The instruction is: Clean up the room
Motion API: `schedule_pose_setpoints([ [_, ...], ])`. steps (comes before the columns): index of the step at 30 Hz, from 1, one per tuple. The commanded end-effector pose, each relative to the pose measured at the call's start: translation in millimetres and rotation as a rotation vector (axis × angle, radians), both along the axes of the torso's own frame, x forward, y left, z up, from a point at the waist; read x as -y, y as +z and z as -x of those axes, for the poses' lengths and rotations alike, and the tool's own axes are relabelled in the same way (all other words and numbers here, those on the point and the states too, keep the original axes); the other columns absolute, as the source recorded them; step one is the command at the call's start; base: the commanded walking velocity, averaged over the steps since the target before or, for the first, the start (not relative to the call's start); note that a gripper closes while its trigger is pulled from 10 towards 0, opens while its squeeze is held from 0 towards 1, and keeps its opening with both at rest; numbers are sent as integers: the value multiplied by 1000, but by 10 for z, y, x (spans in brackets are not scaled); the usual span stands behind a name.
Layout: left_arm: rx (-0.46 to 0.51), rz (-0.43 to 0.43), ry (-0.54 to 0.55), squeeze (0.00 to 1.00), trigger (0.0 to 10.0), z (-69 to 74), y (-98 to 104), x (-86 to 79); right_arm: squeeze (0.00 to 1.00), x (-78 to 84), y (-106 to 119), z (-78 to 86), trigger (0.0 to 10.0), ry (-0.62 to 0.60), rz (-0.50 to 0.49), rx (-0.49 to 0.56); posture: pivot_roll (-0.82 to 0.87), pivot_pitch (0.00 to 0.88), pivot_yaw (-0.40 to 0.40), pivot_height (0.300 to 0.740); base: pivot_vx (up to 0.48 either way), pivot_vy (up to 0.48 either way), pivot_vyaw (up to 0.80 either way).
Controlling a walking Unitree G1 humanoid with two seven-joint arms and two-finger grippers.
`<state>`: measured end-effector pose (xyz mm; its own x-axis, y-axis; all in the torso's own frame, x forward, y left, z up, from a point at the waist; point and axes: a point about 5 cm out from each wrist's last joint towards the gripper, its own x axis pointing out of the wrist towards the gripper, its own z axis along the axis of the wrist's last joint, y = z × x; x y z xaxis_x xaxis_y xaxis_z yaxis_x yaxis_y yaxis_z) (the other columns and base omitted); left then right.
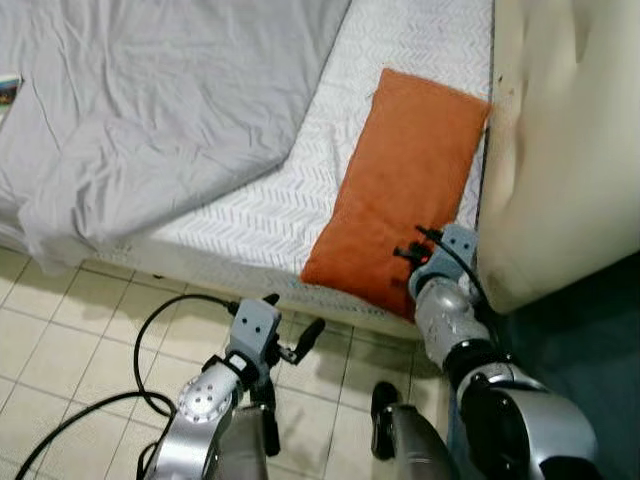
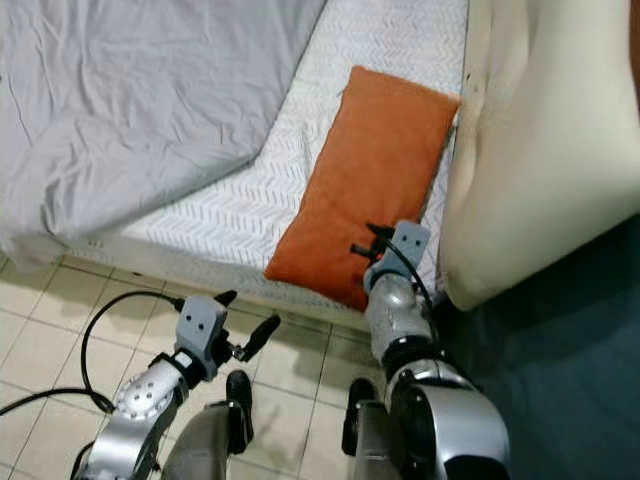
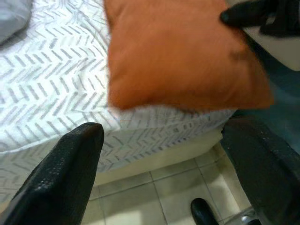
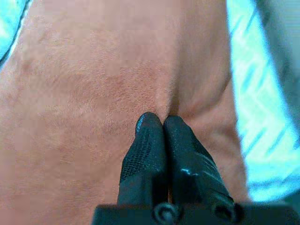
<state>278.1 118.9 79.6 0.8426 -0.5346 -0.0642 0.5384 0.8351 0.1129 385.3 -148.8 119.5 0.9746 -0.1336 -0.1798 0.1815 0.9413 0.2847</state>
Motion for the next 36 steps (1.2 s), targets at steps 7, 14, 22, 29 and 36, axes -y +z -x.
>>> schedule_pose_setpoints([
  [7,-12,-64,14,0,10000,74,-66,-98,0,261,214,-78,0,-119,183,19,-2,490,12,740,0,0,0],
  [14,-5,-89,18,0,10000,81,-65,-121,0,484,378,-89,0,-264,320,53,7,491,15,740,0,0,0],
  [22,3,-94,26,0,10000,71,-55,-139,0,743,423,-38,0,-421,344,42,5,490,12,740,0,0,0],
  [29,13,-96,31,0,10000,47,-57,-108,4,900,279,76,0,-667,51,-45,-15,482,18,740,0,0,0],
  [36,33,-106,27,0,10000,17,-41,-58,0,499,47,64,0,-568,-135,-123,-13,481,15,740,0,0,0],
])
